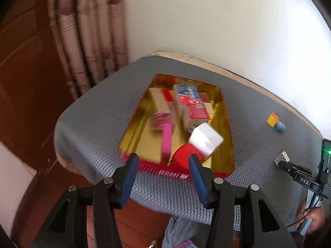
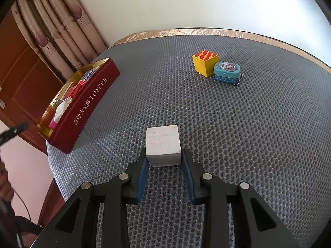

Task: Organize rigid objects
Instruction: 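Carry the white cube into the tin and release it with the right gripper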

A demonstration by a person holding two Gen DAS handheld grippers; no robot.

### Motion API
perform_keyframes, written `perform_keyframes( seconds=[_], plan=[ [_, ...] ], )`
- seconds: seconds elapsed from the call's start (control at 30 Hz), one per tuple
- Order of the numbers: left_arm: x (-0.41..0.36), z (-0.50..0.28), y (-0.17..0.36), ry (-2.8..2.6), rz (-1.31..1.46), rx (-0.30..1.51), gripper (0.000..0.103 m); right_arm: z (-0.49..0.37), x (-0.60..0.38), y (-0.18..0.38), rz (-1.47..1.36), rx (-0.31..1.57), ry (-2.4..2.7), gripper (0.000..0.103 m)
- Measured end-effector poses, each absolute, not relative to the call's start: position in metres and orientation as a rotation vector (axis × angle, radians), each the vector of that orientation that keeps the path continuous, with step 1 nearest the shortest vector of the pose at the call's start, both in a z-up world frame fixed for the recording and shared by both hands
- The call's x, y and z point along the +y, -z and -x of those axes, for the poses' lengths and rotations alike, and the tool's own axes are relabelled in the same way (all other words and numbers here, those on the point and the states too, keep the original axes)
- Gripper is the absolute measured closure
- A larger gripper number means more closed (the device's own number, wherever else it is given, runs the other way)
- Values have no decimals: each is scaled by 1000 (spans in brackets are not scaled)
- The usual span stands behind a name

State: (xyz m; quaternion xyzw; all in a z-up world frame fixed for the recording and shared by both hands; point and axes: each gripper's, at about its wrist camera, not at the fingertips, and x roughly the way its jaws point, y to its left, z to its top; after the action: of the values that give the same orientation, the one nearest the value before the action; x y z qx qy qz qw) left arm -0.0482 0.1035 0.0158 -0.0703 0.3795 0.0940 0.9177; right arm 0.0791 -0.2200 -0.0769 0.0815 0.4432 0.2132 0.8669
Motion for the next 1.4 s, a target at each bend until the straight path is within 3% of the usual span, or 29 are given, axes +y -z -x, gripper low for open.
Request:
perform_keyframes(
  seconds=[0.3,0.77,1.1,1.4],
  plan=[
    [147,65,5,-351,285,826,50,-66,-211,45,-221,924,-507,75],
    [163,75,4,-370,344,799,50,-75,-84,-43,-145,899,-795,75],
    [174,76,9,-409,365,825,50,-111,52,-15,-74,1034,-913,75],
    [176,71,16,-395,361,863,50,-127,80,3,-63,1075,-880,74]
  ],
)
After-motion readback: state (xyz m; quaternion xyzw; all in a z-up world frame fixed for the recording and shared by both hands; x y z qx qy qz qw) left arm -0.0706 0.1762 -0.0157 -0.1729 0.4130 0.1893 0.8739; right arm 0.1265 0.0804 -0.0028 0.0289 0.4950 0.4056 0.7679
